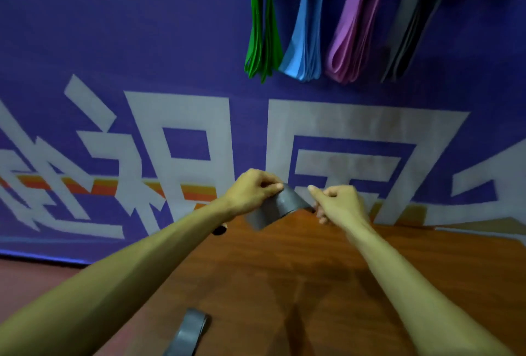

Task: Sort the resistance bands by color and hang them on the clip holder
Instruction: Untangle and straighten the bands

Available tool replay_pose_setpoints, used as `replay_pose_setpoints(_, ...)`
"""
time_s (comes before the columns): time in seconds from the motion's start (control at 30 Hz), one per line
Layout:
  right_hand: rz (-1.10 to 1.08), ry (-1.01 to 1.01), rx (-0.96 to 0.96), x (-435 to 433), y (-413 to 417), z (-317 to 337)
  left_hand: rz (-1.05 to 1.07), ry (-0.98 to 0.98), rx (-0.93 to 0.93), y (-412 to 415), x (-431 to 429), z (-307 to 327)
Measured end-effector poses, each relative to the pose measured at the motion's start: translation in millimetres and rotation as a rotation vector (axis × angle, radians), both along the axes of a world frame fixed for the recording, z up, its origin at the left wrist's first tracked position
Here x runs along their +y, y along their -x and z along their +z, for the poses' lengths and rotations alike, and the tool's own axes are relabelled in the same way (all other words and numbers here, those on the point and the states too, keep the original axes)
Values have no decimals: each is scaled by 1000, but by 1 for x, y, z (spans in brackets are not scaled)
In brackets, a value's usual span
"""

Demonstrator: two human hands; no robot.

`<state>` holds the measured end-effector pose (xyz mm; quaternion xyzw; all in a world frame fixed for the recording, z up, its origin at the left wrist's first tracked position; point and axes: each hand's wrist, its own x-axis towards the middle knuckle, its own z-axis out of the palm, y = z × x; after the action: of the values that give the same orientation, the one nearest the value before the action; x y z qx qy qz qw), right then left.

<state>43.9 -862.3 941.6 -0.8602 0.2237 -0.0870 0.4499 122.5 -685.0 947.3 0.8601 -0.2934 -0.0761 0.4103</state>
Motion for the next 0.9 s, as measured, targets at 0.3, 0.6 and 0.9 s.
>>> replay_pose_setpoints(0.3,387,-114,-233,-37,-27,87,-248,-44,-234,-18,-40,125)
replay_pose_setpoints(0.6,503,-482,-460,-73,-25,152,-239,319,-38,-25,-71,193)
replay_pose_setpoints(0.9,453,-639,-698,-115,-13,208,-413,276,74,-17,-110,224)
